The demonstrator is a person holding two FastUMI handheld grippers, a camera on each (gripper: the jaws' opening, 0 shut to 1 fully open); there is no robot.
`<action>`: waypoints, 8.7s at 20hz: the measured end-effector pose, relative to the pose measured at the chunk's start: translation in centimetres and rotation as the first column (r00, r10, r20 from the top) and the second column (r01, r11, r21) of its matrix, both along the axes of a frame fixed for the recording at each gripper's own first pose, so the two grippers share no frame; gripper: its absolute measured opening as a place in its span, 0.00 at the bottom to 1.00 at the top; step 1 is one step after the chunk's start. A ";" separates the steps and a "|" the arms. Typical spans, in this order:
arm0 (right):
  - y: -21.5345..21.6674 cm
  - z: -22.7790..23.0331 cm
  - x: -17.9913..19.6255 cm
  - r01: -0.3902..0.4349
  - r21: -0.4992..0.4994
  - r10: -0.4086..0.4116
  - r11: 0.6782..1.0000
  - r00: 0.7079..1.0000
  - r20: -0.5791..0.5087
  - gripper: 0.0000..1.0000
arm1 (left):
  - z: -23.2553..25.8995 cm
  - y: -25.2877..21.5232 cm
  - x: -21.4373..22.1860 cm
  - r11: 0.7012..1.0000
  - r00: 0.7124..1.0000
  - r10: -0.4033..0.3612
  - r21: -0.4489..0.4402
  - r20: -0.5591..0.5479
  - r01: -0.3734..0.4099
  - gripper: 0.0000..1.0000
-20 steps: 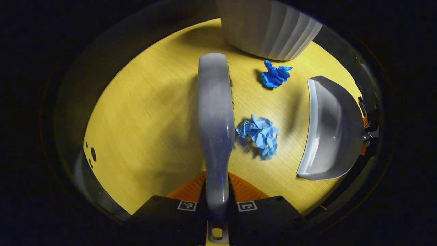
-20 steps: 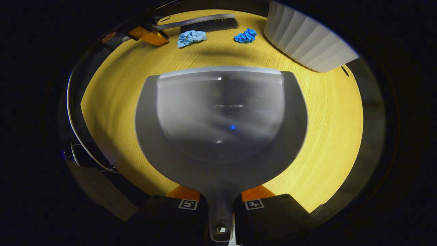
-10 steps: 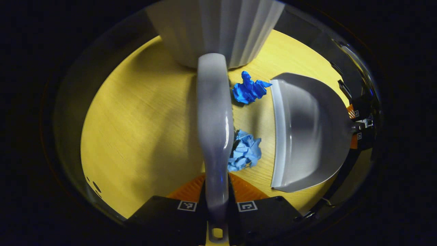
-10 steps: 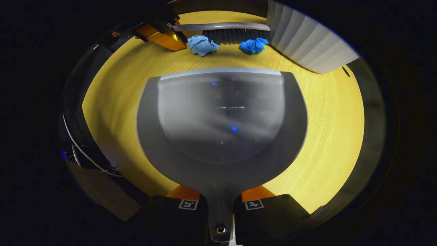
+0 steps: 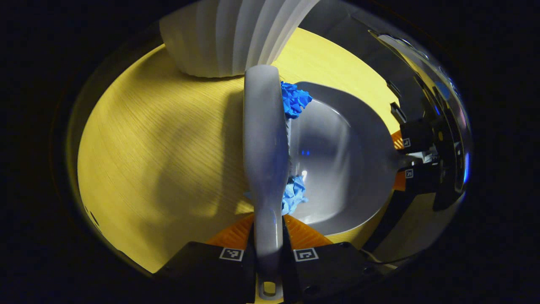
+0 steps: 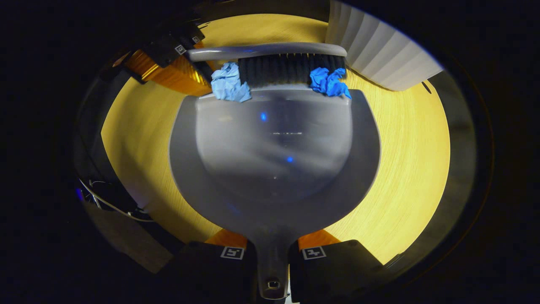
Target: Pick up the small broom and dustpan from the desktop, sweep the trash into the dustpan with the broom, and then empty the trash into the garbage bin.
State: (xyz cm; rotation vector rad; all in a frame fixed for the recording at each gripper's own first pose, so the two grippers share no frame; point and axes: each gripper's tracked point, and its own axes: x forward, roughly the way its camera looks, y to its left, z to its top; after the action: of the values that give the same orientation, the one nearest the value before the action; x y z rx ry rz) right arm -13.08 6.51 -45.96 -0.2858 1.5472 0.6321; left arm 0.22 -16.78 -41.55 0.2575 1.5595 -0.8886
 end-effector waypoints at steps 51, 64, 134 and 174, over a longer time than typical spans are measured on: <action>0.4 -0.3 0.9 0.161 0.044 -0.165 0.986 0.981 0.104 0.35 | 3.7 -4.2 -1.7 0.911 0.906 0.400 -0.163 0.136 -0.378 0.28; 1.2 -0.4 1.5 0.269 0.009 -0.267 0.963 0.952 0.147 0.35 | 4.1 -2.8 -0.2 0.812 0.830 0.545 -0.319 0.116 -0.489 0.29; 3.0 6.3 0.2 0.167 0.018 -0.145 0.986 0.788 0.598 0.33 | -9.3 11.9 -8.3 0.870 0.883 0.451 0.154 0.133 -0.468 0.26; 19.7 -21.8 -22.1 0.208 0.081 -0.215 0.975 0.973 0.083 0.43 | -7.1 13.3 -7.7 0.824 0.885 0.312 0.365 0.346 -0.434 0.94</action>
State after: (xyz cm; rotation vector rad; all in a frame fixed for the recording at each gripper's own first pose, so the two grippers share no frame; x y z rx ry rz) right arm -35.19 26.19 -67.72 -0.0916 1.4411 0.4986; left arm -7.53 -3.44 -48.67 0.3563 1.4628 -0.1710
